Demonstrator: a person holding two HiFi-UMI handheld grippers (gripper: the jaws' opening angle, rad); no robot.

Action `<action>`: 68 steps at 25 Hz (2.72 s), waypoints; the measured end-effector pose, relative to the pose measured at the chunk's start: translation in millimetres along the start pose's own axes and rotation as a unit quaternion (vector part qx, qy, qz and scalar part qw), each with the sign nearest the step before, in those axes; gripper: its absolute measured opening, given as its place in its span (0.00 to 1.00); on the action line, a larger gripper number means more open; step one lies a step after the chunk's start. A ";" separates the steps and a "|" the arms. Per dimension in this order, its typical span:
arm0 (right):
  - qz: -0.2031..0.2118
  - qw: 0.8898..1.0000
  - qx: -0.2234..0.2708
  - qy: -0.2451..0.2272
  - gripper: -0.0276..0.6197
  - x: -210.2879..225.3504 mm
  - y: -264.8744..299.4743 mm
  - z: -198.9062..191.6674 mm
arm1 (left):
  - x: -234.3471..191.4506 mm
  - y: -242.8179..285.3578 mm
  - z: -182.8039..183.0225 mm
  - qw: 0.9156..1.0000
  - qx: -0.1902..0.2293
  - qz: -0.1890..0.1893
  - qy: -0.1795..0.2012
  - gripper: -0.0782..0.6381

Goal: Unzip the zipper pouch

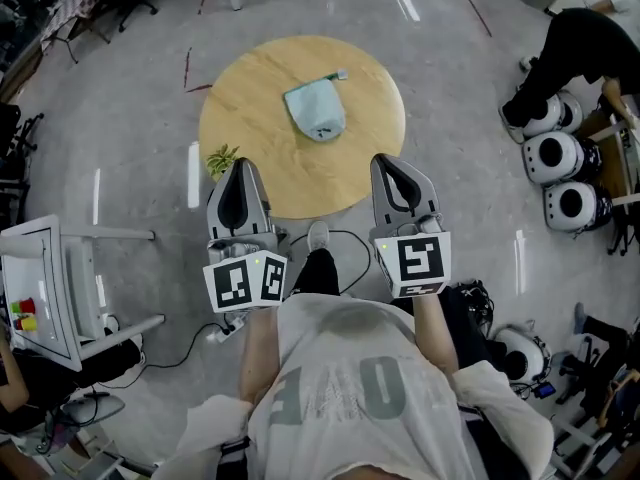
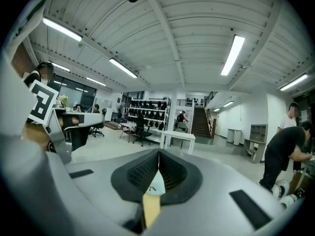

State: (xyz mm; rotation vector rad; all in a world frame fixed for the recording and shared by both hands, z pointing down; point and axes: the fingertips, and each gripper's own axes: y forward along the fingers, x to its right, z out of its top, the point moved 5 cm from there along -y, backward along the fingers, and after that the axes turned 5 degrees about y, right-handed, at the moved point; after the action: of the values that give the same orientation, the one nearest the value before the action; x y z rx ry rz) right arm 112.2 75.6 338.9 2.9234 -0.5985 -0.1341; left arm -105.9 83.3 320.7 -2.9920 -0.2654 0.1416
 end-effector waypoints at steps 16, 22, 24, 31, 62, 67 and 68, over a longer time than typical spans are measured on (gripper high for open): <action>0.000 0.999 -0.047 0.015 0.09 3.4 168.5 28.6 | -65.3 147.3 -16.6 1.000 -0.020 -0.014 -0.007 0.15; 0.015 0.998 -0.051 0.019 0.09 7.9 193.5 21.7 | -66.9 165.5 -24.6 1.000 -0.025 -0.003 0.002 0.15; 0.021 0.998 -0.053 0.018 0.09 9.8 199.9 19.5 | -68.5 169.9 -27.2 1.000 -0.028 0.003 0.004 0.15; 0.037 0.996 -0.074 0.020 0.09 11.8 224.1 14.8 | -73.8 176.6 -25.7 0.999 -0.025 0.028 0.009 0.15; 0.057 0.880 -0.463 -0.092 0.29 -56.4 407.8 -190.7 | -156.5 120.2 -74.3 0.979 -0.075 0.186 -0.039 0.15; 0.036 0.883 -0.460 -0.088 0.16 -50.0 408.8 -190.9 | -158.0 116.9 -73.9 0.978 -0.072 0.190 -0.040 0.15; 0.034 0.885 -0.456 -0.087 0.14 -49.4 408.7 -189.9 | -158.7 116.2 -74.0 0.978 -0.071 0.191 -0.040 0.15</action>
State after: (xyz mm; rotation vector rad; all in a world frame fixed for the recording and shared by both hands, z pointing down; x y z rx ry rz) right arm -67.2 -250.8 597.5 1.9787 -0.4756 -0.5162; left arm -234.1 -68.2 390.1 -3.1476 0.3104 0.2917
